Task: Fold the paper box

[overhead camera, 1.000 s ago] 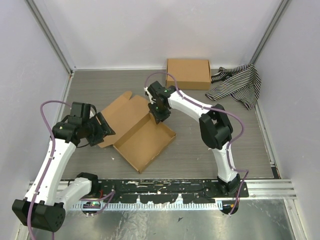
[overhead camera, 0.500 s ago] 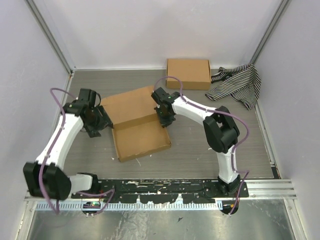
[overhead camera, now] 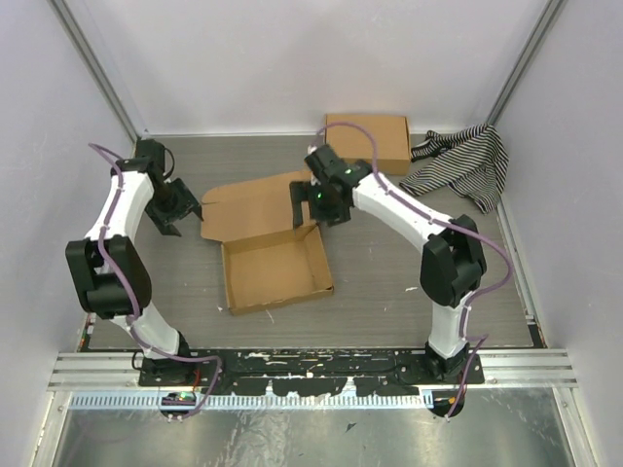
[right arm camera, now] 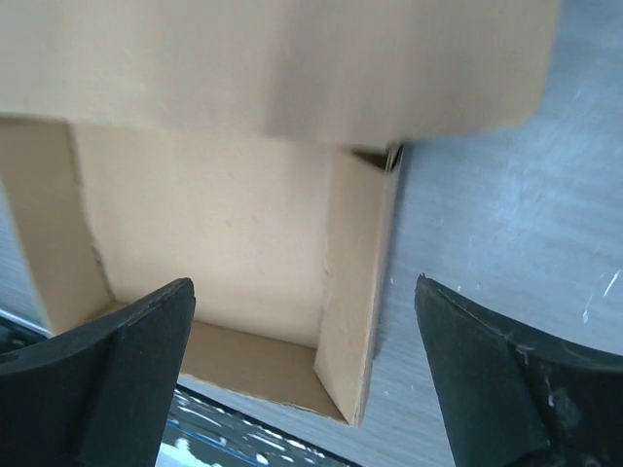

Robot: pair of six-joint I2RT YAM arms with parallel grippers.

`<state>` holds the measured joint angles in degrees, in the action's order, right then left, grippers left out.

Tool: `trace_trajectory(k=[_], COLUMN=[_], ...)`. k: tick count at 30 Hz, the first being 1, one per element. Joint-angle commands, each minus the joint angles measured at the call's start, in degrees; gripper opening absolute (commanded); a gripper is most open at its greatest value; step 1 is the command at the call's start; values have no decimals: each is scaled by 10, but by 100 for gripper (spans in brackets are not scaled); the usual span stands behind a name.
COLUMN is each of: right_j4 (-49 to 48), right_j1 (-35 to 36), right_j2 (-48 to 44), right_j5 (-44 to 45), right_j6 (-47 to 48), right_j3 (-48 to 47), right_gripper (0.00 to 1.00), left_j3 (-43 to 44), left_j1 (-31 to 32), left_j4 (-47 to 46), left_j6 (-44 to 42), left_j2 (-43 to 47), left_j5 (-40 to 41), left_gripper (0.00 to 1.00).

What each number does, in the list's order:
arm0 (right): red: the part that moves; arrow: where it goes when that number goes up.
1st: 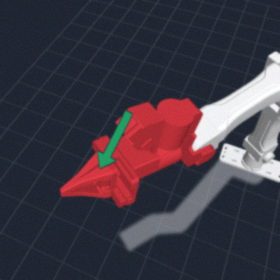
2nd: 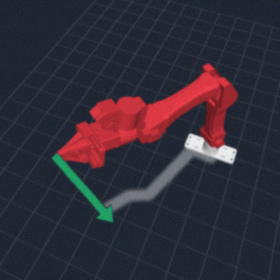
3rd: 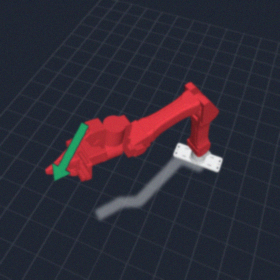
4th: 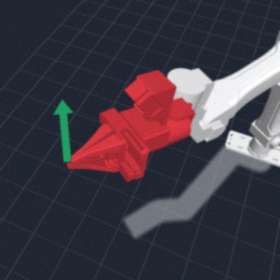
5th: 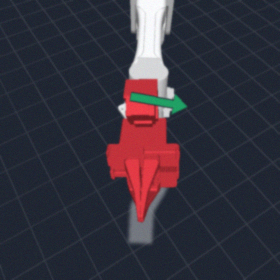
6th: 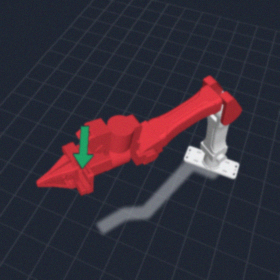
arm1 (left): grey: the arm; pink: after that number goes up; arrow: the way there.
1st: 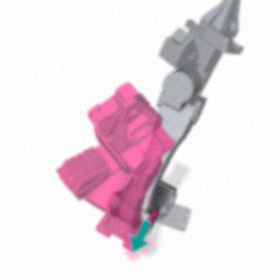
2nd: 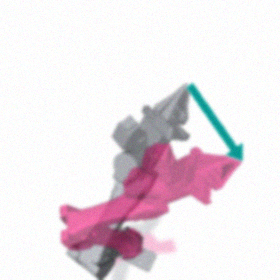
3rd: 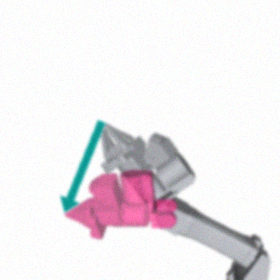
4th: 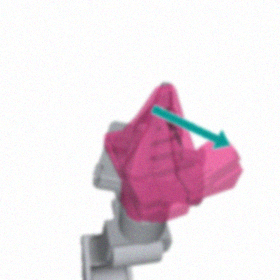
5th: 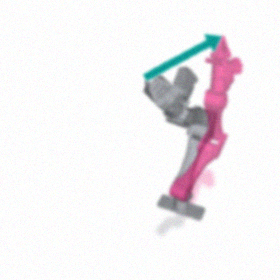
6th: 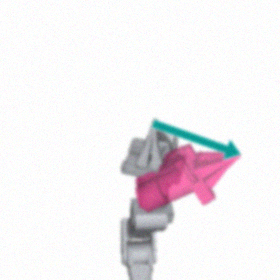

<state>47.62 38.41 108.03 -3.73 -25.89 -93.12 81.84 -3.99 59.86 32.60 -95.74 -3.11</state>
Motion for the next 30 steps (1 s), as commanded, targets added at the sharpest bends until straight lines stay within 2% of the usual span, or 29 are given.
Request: trace_trajectory(k=[1,3,7,14,20,24,30], right_j4=[-8,-25,-68,-125,-140,-129,-94], right_j1=[-86,-121,-164,-176,-176,-174,-166], right_j2=[-10,16,74,153,196,202,194], right_j5=[-48,-59,-99,-218,-277,-281,-230], right_j6=[-7,-3,16,32,27,39,65], right_j3=[-91,-114,-142,-158,-166,-166,-169], right_gripper=[100,100,90,79,69,58,43], left_j3=[46,57,74,76,77,85,112], left_j1=[-8,-8,-8,-8,-8,-8,10], left_j4=[-8,-15,-19,-21,-34,-37,-30], left_j6=[-13,-12,-13,-30,-33,-33,-40], left_j2=[-52,-74,-107,-147,-167,-180,-190], left_j5=[-34,-49,-57,-51,-69,-81,-82], left_gripper=[72,71,69,69,68,66,60])
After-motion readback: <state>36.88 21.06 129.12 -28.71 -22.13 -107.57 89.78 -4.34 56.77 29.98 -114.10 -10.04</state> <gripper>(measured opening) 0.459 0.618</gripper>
